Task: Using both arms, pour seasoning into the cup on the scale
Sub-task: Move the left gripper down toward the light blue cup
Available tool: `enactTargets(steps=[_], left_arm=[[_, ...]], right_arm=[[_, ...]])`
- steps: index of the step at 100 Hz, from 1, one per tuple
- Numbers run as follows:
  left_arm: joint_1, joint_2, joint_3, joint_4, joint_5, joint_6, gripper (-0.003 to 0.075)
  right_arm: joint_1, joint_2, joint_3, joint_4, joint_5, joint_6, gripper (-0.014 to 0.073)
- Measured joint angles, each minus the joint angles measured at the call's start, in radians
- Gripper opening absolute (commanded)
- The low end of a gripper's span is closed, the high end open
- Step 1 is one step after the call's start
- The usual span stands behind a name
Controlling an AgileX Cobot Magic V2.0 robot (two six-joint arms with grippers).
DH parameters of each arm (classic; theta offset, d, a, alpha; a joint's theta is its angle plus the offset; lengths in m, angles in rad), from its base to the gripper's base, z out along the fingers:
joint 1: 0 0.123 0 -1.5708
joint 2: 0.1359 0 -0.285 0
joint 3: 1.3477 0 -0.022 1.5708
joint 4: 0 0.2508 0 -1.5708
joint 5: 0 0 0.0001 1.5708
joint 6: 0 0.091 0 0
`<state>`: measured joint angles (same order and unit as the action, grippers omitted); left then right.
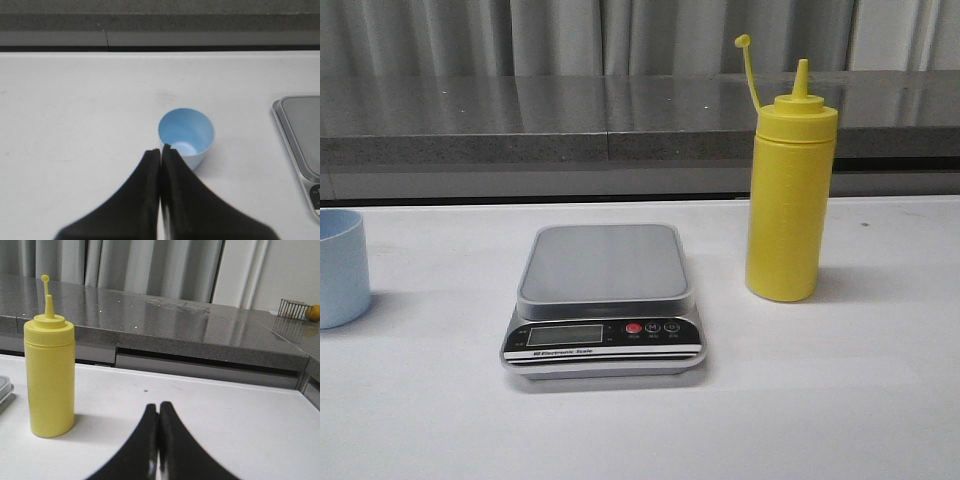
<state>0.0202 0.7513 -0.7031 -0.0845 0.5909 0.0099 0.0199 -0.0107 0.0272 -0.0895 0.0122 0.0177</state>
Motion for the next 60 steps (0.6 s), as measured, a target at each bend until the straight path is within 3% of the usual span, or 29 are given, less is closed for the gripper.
enactTargets(steps=[49, 60], left_arm=[[0.0, 0.453, -0.202, -0.016, 0.021, 0.0, -0.0013], [0.0, 0.503, -0.212, -0.018, 0.021, 0.0, 0.0092]], right_arm=[[0.0, 0.0, 0.0, 0.0, 0.0, 0.0, -0.012], [0.0, 0.0, 0.0, 0.0, 0.0, 0.0, -0.012]])
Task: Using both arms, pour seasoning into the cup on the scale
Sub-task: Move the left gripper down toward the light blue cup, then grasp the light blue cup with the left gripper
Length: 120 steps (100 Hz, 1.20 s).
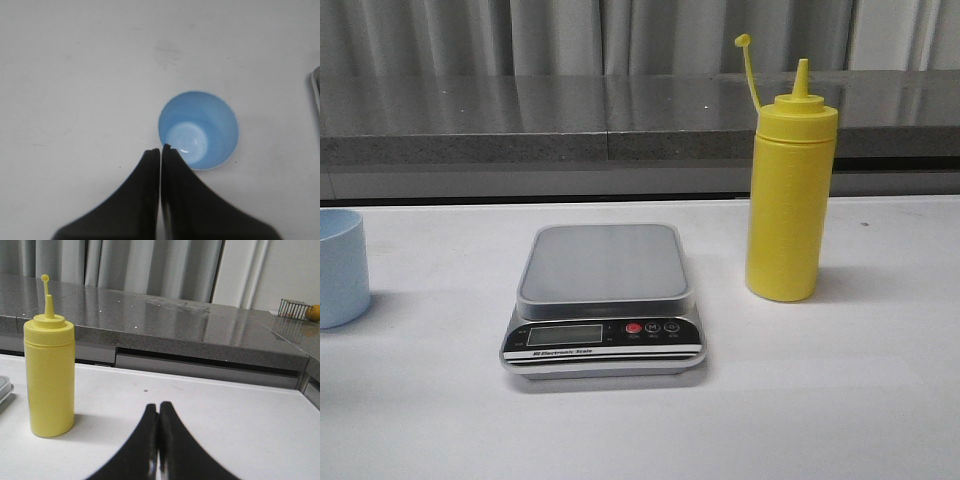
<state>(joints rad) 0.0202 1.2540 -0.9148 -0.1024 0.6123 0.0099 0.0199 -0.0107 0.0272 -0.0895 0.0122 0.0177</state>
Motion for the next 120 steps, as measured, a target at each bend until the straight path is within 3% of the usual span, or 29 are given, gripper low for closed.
enactTargets(steps=[13, 25, 60, 120], left_arm=[[0.0, 0.027, 0.0, 0.0, 0.0, 0.0, 0.0368], [0.0, 0.039, 0.0, -0.007, 0.0, 0.0, 0.0511], [0.0, 0.069, -0.006, -0.015, -0.025, 0.0, 0.0517], [0.0, 0.322, -0.103, -0.017, -0.045, 0.0, 0.0517]], right_arm=[[0.0, 0.0, 0.0, 0.0, 0.0, 0.0, -0.012], [0.0, 0.0, 0.0, 0.0, 0.0, 0.0, -0.012], [0.0, 0.0, 0.0, 0.0, 0.0, 0.0, -0.012], [0.0, 0.0, 0.0, 0.0, 0.0, 0.0, -0.012]])
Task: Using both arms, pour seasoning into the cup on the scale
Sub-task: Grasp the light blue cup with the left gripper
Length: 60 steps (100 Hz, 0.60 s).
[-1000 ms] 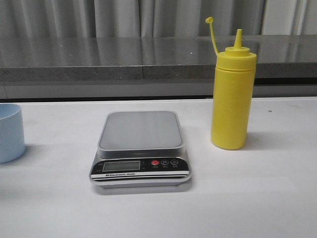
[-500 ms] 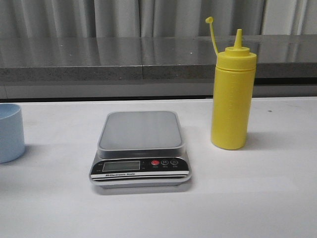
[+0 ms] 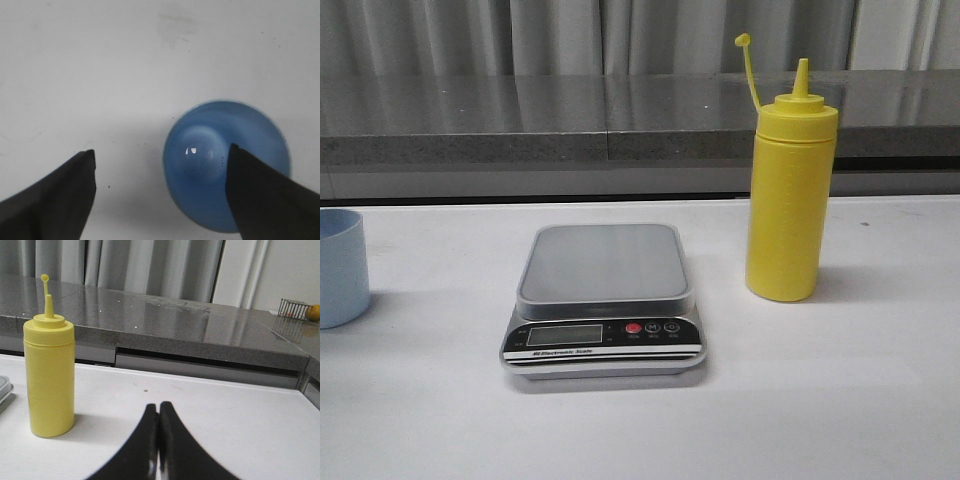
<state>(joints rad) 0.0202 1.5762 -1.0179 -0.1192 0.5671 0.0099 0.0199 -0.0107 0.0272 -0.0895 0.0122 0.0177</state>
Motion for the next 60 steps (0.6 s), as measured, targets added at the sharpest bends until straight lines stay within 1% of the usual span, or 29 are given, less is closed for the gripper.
enactTargets(steps=[31, 37, 42, 46, 51, 60], left_arm=[[0.0, 0.102, -0.005, 0.0, -0.004, 0.0, 0.0514], [0.0, 0.109, -0.005, 0.0, -0.006, 0.0, 0.0503], [0.0, 0.111, -0.005, 0.0, -0.006, 0.0, 0.0473], [0.0, 0.111, -0.005, 0.0, -0.009, 0.0, 0.0433], [0.0, 0.111, -0.005, 0.0, -0.015, 0.0, 0.037], [0.0, 0.111, -0.006, 0.0, -0.022, 0.0, 0.0216]], right_arm=[[0.0, 0.0, 0.0, 0.0, 0.0, 0.0, -0.012], [0.0, 0.0, 0.0, 0.0, 0.0, 0.0, -0.012], [0.0, 0.0, 0.0, 0.0, 0.0, 0.0, -0.012], [0.0, 0.0, 0.0, 0.0, 0.0, 0.0, -0.012], [0.0, 0.0, 0.0, 0.0, 0.0, 0.0, -0.012], [0.0, 0.0, 0.0, 0.0, 0.0, 0.0, -0.012]])
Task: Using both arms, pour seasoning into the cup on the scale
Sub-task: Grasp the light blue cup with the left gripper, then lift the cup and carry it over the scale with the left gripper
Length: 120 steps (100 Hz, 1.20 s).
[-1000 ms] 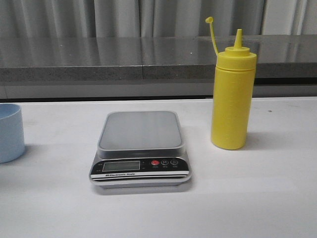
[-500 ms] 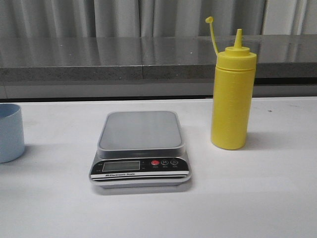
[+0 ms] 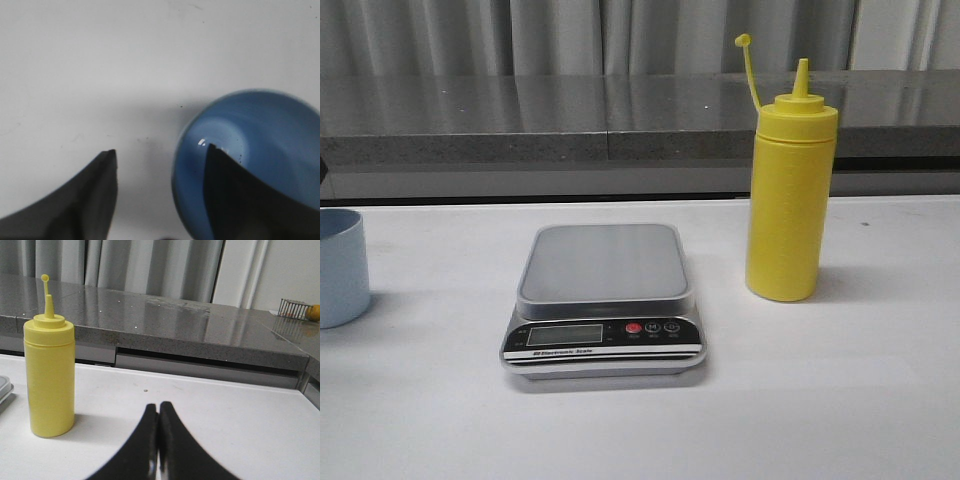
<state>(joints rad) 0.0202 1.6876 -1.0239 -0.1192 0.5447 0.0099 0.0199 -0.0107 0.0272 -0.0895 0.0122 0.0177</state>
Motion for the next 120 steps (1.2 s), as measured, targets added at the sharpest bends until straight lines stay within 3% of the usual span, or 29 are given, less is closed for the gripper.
enactTargets(steps=[13, 43, 68, 91, 120], left_arm=[[0.0, 0.0, 0.0, 0.0, -0.009, 0.0, -0.0017], [0.0, 0.0, -0.013, -0.009, -0.006, 0.0, -0.0018], [-0.016, -0.045, -0.086, -0.071, 0.089, 0.018, -0.0018], [-0.124, -0.074, -0.225, -0.085, 0.202, 0.026, -0.0018], [-0.291, -0.062, -0.359, -0.091, 0.217, 0.027, -0.0018]], right_arm=[[0.0, 0.0, 0.0, 0.0, 0.0, 0.0, -0.012], [0.0, 0.0, 0.0, 0.0, 0.0, 0.0, -0.012], [0.0, 0.0, 0.0, 0.0, 0.0, 0.0, -0.012], [0.0, 0.0, 0.0, 0.0, 0.0, 0.0, -0.012], [0.0, 0.0, 0.0, 0.0, 0.0, 0.0, -0.012]])
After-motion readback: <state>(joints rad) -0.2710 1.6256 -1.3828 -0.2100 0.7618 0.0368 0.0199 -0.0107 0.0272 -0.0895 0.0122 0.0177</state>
